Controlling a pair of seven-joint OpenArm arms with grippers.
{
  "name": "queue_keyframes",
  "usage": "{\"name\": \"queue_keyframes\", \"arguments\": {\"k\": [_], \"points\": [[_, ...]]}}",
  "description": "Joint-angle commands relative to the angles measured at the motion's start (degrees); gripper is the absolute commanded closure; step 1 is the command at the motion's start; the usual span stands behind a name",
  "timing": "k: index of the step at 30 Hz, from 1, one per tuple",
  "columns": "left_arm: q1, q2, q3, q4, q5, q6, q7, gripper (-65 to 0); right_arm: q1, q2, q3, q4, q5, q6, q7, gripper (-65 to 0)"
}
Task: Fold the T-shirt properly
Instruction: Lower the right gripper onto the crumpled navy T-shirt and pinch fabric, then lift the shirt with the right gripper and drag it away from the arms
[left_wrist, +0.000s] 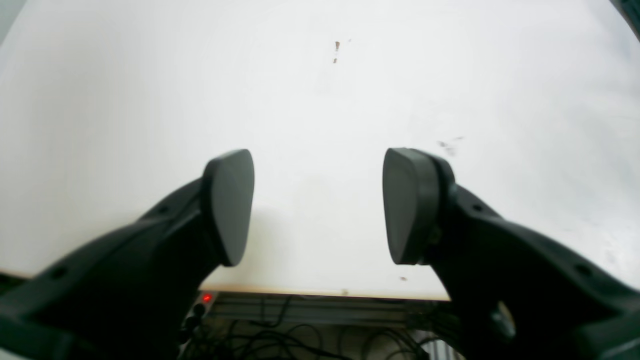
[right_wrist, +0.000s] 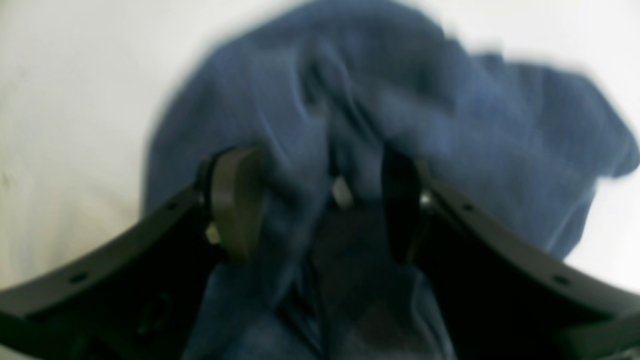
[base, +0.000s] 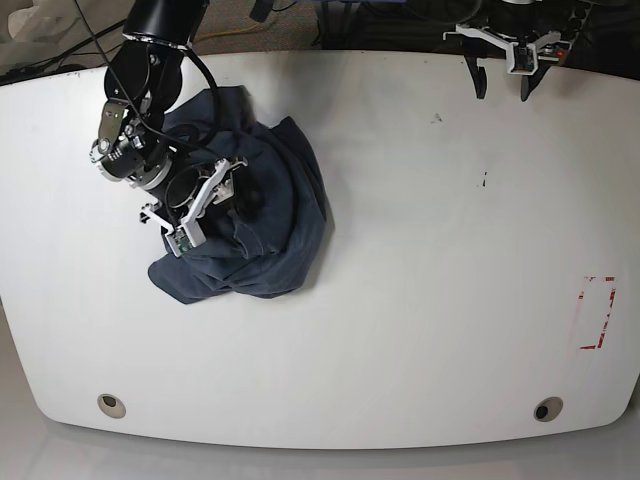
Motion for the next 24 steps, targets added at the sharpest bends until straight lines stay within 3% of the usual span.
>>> {"name": "queue_keyframes", "arguments": {"k": [1, 8, 18, 20, 21, 23, 24], "points": [[0.8, 0.0, -0.1, 0.8, 0.0, 0.3, -1.3, -37.1, 1.2, 0.2, 0.0, -0.7, 1.4, 0.1, 1.5, -36.3], [0.7, 0.0, -0.1, 0.8, 0.0, 0.3, -1.3, -37.1, 2.6, -0.1, 0.0, -3.9, 1.4, 0.1, 1.6, -36.3], [0.1, 0.0, -0.1, 0.8, 0.0, 0.3, -1.3, -37.1, 3.5, -3.4, -3.4, -5.3, 1.4, 0.1, 1.7, -34.9], [0.1, 0.0, -0.1, 0.8, 0.0, 0.3, -1.3, -37.1, 3.5, -3.8, -3.9, -5.3, 1.4, 0.1, 1.9, -30.0], [0.0, 0.0, -0.2, 0.8, 0.0, 0.3, -1.3, -37.1, 3.5, -3.8, -4.3, -5.3, 1.4, 0.1, 2.4, -23.9], [0.0, 0.0, -0.2, 0.8, 0.0, 0.3, -1.3, -37.1, 3.4, -3.8, -4.8, -4.7, 1.4, 0.1, 3.0, -4.6], [0.0, 0.0, -0.2, 0.8, 0.0, 0.3, -1.3, -37.1, 3.4, -3.8, -5.1, -4.5, 1.3, 0.1, 3.0, 0.0]]}}
